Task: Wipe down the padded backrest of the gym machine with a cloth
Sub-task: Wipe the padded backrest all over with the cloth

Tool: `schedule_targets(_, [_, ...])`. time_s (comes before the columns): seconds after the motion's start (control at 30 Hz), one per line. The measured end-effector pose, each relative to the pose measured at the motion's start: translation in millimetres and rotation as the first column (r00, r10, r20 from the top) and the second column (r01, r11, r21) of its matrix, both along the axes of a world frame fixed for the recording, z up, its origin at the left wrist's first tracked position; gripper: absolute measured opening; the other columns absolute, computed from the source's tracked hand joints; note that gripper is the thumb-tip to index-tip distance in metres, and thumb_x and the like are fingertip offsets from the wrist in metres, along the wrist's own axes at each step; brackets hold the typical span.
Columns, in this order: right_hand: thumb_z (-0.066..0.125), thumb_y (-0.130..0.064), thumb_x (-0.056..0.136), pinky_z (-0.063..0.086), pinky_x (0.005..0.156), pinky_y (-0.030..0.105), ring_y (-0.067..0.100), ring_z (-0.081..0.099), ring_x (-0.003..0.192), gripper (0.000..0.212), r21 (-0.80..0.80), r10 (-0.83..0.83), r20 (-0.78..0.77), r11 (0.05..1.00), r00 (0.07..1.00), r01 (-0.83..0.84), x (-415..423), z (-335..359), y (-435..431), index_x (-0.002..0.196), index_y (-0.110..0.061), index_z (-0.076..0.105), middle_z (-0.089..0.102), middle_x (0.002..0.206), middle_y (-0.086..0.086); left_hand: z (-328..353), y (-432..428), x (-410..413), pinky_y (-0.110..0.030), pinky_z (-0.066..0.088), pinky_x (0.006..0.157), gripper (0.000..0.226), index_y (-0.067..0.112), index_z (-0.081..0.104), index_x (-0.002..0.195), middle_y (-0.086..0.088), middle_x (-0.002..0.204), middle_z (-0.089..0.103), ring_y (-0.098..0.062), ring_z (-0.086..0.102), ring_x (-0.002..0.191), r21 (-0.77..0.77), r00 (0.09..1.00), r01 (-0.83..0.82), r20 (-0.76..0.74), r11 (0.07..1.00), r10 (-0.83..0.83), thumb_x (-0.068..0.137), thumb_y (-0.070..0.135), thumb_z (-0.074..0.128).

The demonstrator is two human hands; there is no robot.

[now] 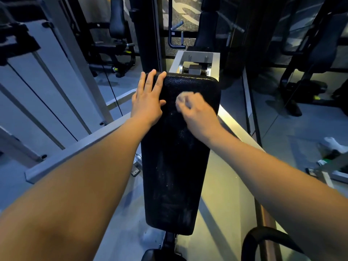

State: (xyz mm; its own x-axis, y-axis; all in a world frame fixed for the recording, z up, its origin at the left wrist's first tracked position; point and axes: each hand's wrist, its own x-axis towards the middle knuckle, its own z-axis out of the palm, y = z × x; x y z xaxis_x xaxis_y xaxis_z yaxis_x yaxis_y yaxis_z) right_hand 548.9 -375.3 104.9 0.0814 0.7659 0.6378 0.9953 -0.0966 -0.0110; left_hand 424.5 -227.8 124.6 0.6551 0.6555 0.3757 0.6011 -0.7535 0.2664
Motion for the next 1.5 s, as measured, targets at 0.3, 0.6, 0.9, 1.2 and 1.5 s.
schedule_targets(0.3, [0.054, -0.006, 0.091, 0.036, 0.061, 0.031, 0.037, 0.056, 0.088, 0.020, 0.012, -0.033, 0.187, 0.999, 0.982, 0.031, 6.3, 39.6, 8.5, 0.104, 0.003, 0.067, 0.059, 0.098, 0.019, 10.8, 5.4, -8.7, -0.062, 0.028, 0.116, 0.086, 0.041, 0.003, 0.159, 0.010, 0.169, -0.004, -0.021, -0.010, 0.155, -0.032, 0.996, 0.065, -0.058, 0.997, -0.067, 0.098, 0.021, 0.060])
schedule_targets(0.6, [0.049, -0.006, 0.088, 0.048, 0.051, 0.038, 0.038, 0.060, 0.079, 0.024, -0.306, 0.258, 0.217, 0.934, 0.941, -0.185, -10.6, -8.8, 1.3, 0.090, 0.010, 0.065, 0.059, 0.090, 0.021, 11.8, 12.4, -17.4, -0.048, 0.035, 0.116, 0.105, 0.039, -0.007, 0.160, 0.009, 0.169, -0.010, -0.023, -0.011, 0.155, 0.023, 0.987, 0.098, -0.128, 0.995, -0.094, 0.089, -0.002, 0.059])
schedule_targets(0.9, [0.045, -0.014, 0.091, 0.052, 0.072, 0.043, 0.030, 0.049, 0.094, 0.024, -0.147, 0.185, 0.066, 0.974, 0.981, -0.173, -22.1, -17.4, 10.2, 0.093, -0.001, 0.065, 0.059, 0.101, 0.016, 10.9, 11.0, -19.0, -0.054, 0.034, 0.116, 0.104, 0.040, -0.005, 0.159, 0.008, 0.169, -0.007, -0.022, -0.009, 0.156, 0.041, 0.989, 0.100, -0.115, 0.994, -0.095, 0.089, 0.002, 0.063])
schedule_targets(1.2, [0.058, 0.004, 0.089, 0.048, 0.070, 0.040, 0.034, 0.053, 0.095, 0.018, 0.077, -0.079, 0.098, 0.995, 0.992, 0.071, 2.6, 47.5, 34.5, 0.102, -0.005, 0.066, 0.058, 0.107, 0.014, 12.2, 12.9, -21.2, -0.056, 0.035, 0.114, 0.105, 0.042, -0.004, 0.159, 0.010, 0.168, -0.004, -0.022, -0.007, 0.155, 0.034, 0.989, 0.105, -0.113, 0.994, -0.101, 0.089, 0.005, 0.065])
schedule_targets(1.5, [0.058, 0.003, 0.084, 0.040, 0.068, 0.038, 0.033, 0.052, 0.085, 0.031, 0.088, -0.141, 0.113, 0.987, 0.984, 0.131, 18.3, 56.1, 22.7, 0.103, -0.018, 0.071, 0.060, 0.096, 0.008, 18.3, 25.4, -28.9, -0.053, 0.027, 0.120, 0.100, 0.034, 0.002, 0.161, 0.003, 0.169, 0.003, -0.025, 0.005, 0.155, -0.020, 0.988, 0.153, -0.026, 0.988, -0.153, 0.091, 0.015, 0.071])
